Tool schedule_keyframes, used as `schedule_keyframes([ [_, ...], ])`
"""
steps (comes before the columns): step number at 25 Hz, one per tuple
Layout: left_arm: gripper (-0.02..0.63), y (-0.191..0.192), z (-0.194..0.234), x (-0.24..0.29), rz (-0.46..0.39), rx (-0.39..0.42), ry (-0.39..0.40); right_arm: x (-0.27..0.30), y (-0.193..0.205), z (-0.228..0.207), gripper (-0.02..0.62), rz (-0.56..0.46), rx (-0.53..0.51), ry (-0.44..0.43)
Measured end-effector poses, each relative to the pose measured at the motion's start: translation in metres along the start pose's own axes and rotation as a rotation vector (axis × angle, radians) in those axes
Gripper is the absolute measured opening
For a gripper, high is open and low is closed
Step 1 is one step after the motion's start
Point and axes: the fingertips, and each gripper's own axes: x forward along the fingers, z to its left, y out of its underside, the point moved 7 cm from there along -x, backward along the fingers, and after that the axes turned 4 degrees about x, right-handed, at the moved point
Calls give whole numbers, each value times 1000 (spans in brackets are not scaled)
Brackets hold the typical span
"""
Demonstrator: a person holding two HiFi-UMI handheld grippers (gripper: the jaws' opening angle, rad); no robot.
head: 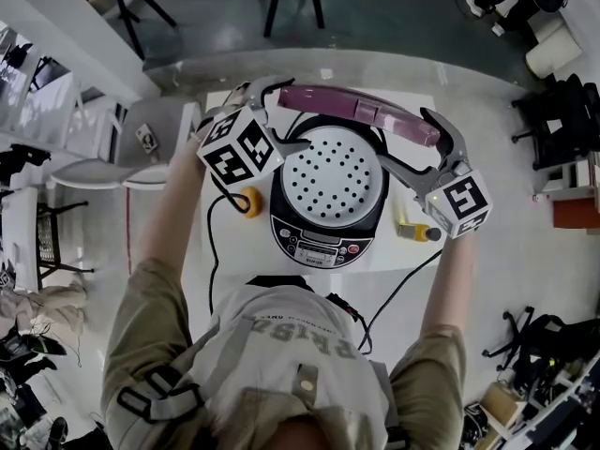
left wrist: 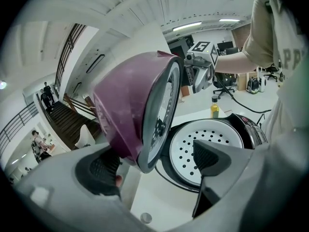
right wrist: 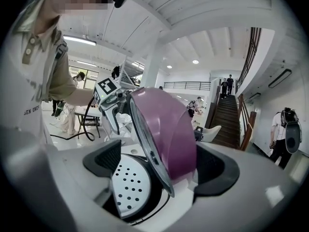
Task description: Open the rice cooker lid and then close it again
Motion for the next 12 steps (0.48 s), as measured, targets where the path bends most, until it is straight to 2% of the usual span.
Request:
schedule_keyframes([
  [12, 505, 4, -36, -13, 45, -3, 13, -14, 9, 32, 459, 27, -25, -31],
])
